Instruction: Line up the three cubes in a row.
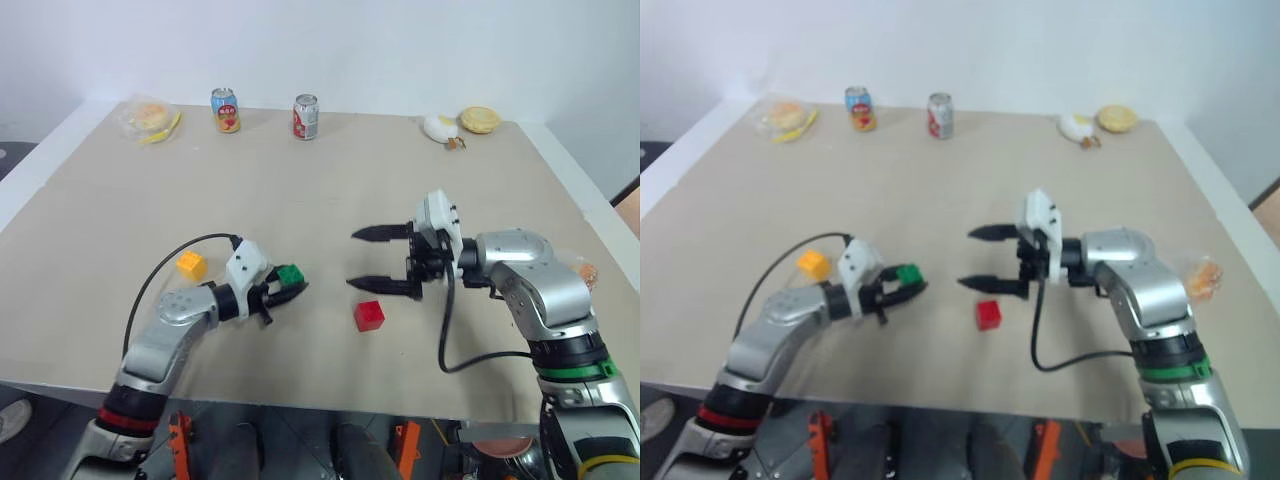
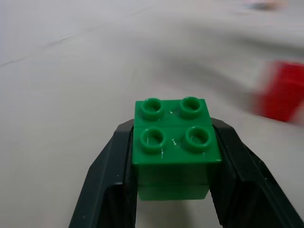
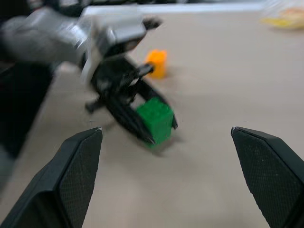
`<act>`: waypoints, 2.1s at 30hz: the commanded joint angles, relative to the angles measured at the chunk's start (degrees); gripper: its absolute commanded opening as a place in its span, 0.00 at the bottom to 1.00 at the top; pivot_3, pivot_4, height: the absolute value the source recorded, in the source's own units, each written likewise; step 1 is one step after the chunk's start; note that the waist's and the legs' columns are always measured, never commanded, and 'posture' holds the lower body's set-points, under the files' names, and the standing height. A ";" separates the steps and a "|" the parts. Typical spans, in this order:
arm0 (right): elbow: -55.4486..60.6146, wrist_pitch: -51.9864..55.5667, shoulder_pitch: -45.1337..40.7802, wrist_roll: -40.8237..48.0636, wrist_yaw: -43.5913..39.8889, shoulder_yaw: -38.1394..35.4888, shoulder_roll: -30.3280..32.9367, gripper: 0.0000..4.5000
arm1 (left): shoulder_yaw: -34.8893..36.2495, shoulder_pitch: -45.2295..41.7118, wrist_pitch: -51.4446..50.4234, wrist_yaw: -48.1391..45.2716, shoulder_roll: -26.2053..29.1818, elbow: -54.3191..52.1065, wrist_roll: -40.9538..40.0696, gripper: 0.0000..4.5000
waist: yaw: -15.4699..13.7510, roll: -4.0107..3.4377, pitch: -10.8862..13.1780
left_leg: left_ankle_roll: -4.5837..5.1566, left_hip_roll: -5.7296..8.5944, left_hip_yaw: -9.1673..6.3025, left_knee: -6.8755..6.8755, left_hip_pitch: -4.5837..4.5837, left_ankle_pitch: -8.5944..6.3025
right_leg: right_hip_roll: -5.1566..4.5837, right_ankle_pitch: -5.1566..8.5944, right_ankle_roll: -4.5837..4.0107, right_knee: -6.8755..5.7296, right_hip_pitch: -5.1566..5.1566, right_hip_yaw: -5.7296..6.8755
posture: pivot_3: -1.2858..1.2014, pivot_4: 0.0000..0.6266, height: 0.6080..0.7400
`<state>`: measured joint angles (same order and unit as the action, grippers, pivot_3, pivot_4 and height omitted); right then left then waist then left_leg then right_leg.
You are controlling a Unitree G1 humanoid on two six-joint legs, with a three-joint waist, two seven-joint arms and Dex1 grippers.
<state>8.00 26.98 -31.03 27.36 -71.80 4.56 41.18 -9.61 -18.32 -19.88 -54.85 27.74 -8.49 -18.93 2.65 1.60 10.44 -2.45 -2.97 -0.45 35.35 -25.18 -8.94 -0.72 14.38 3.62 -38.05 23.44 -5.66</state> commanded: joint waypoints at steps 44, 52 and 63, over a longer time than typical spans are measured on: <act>11.80 5.18 7.46 6.40 5.52 -7.25 6.13 1.00 | -3.65 -11.31 9.13 -16.52 -1.53 12.18 1.72 0.99 | 0.04 0.01 0.00 | 0.06 -0.01 0.00 0.13 0.00 0.01 | 0.02 -0.09 0.09 -0.01 -0.04 -0.03 | 0.52 0.24 0.95; 12.00 8.43 0.11 12.24 11.24 -6.85 -0.55 1.00 | 15.33 -6.52 -7.05 4.61 1.19 -4.20 -6.13 0.99 | 0.36 0.01 0.00 | 0.06 -0.12 -0.03 0.12 0.07 0.01 | 0.10 -0.23 0.29 -0.06 -0.05 -0.01 | 0.52 0.24 0.95; -1.12 -0.01 -8.49 2.72 9.59 3.53 -11.39 1.00 | 26.24 2.66 -8.62 13.09 8.08 -2.22 -4.71 0.99 | -0.08 0.07 0.01 | 0.03 -0.27 -0.05 0.14 0.02 0.03 | 0.25 -0.17 -0.04 -0.08 -0.03 0.05 | 0.52 0.24 0.95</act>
<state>7.32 28.90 -37.95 30.90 -61.50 8.54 29.92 14.83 -16.03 -29.66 -42.43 35.09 -10.65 -23.93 2.57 1.68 10.46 -2.42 -3.24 -0.49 35.49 -25.14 -8.91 -0.47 14.21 3.58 -38.13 23.42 -5.62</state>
